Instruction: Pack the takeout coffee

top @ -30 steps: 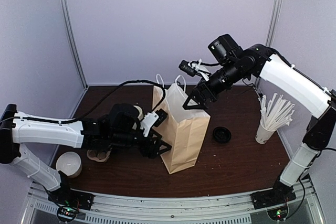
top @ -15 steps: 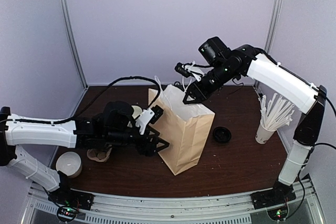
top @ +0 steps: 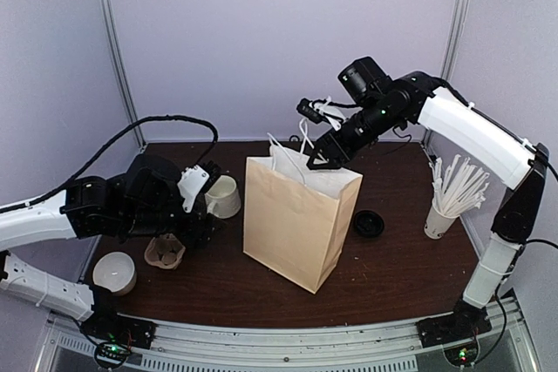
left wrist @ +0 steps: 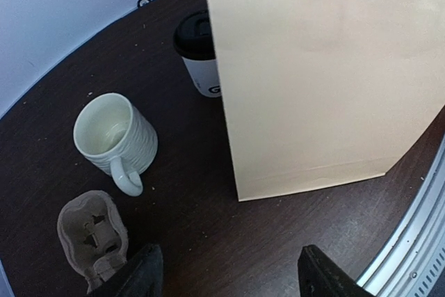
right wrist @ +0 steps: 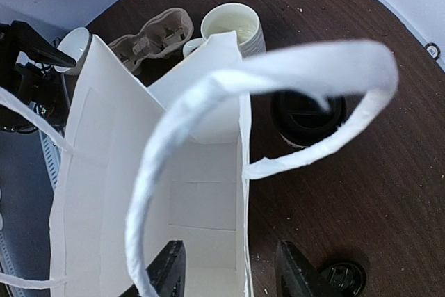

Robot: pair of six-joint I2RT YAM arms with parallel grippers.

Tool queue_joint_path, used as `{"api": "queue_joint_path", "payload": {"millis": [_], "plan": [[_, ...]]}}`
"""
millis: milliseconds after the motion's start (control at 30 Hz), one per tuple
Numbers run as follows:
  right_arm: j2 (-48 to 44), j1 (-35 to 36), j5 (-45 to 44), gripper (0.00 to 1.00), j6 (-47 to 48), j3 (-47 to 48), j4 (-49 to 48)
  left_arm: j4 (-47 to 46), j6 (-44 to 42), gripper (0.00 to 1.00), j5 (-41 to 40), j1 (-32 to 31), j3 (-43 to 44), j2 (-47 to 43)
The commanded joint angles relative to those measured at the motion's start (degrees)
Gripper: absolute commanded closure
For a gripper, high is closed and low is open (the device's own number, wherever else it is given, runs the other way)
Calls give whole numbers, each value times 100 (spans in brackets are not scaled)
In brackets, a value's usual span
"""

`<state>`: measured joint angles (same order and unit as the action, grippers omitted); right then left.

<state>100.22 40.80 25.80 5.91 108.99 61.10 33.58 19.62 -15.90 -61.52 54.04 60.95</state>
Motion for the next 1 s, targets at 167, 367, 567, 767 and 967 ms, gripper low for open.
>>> {"api": "queue_joint_path", "payload": {"millis": [167, 367, 567, 767, 967], "plan": [[-528, -30, -674, 67, 218, -258, -36, 245, -223, 29, -497, -6, 160, 177], [-492, -37, -539, 67, 157, -323, -48, 344, -278, 29, -453, -6, 291, 292], [-255, -94, -326, 66, 60, -279, -4, 402, -322, 29, -542, -5, 282, 221], [-107, -166, -234, 69, 9, -105, 50, 413, -292, 29, -552, -9, 232, 200], [-94, -192, -122, 81, 13, -139, 21, 472, -309, 29, -637, -9, 210, 181]]}}
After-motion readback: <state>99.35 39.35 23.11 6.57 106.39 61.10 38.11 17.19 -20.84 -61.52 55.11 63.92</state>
